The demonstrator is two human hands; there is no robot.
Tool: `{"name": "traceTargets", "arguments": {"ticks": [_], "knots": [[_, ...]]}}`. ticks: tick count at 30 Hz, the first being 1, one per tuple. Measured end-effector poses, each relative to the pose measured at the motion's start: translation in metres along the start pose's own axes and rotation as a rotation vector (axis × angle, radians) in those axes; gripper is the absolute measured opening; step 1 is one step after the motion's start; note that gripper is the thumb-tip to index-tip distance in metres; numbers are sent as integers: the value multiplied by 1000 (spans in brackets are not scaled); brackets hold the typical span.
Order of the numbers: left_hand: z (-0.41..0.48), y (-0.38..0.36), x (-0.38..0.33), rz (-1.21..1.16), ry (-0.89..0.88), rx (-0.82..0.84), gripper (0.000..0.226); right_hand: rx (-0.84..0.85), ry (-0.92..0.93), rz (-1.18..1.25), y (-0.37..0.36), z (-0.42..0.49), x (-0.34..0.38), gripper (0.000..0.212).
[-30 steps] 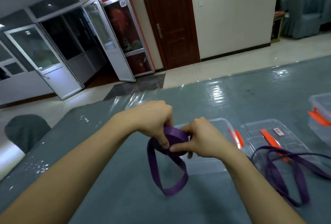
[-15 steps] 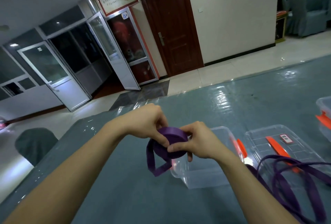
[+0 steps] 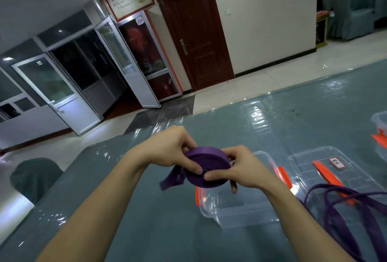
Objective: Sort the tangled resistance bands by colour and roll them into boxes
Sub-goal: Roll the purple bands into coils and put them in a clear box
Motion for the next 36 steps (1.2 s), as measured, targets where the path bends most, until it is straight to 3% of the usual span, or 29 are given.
{"name": "traceTargets", "arguments": {"ticks": [2, 6, 7, 10, 11, 13, 16, 22, 24, 27, 30, 33, 36], "knots": [[7, 1, -8, 140, -29, 27, 32, -20, -10, -58, -5, -3, -2, 61], [14, -3, -10, 167, -26, 84, 36, -72, 65, -192, -5, -6, -7, 63], [14, -5, -9, 156, -24, 82, 36, -94, 107, -255, -6, -8, -7, 72], [13, -1, 3, 26, 38, 81, 20, -210, 285, -433, -23, -14, -9, 132], [12, 4, 7, -34, 69, 91, 16, -245, 365, -502, -30, -15, -10, 140], [12, 10, 11, -93, 108, 98, 13, -340, 521, -638, -42, -15, -10, 128], [16, 13, 11, -95, 103, 102, 21, -494, 583, -674, -45, -12, -8, 100], [-15, -41, 50, -487, 66, -14, 64, -635, 501, -567, -14, -10, -12, 102], [-23, -73, 68, -584, 113, -62, 59, -652, 483, -566, -3, -11, -13, 102], [-22, -97, 89, -478, 127, -95, 40, -688, 441, -507, 12, -11, -15, 102], [-26, -106, 101, -595, 113, -112, 43, -754, 429, -506, 32, -8, -17, 103], [-23, -103, 105, -688, 107, -260, 43, -797, 373, -447, 45, -7, -23, 107], [-15, -90, 102, -788, 146, -520, 32, -789, 353, -450, 49, -9, -30, 109]]}}
Point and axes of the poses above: each hand's wrist, its own z-axis towards the middle knuckle, its own y-axis out of the back of the hand, x = y × z, the point moved 2 cm from there along z, towards the middle knuckle, and after that the axes turned 8 degrees about -x, right-handed, at the moved point
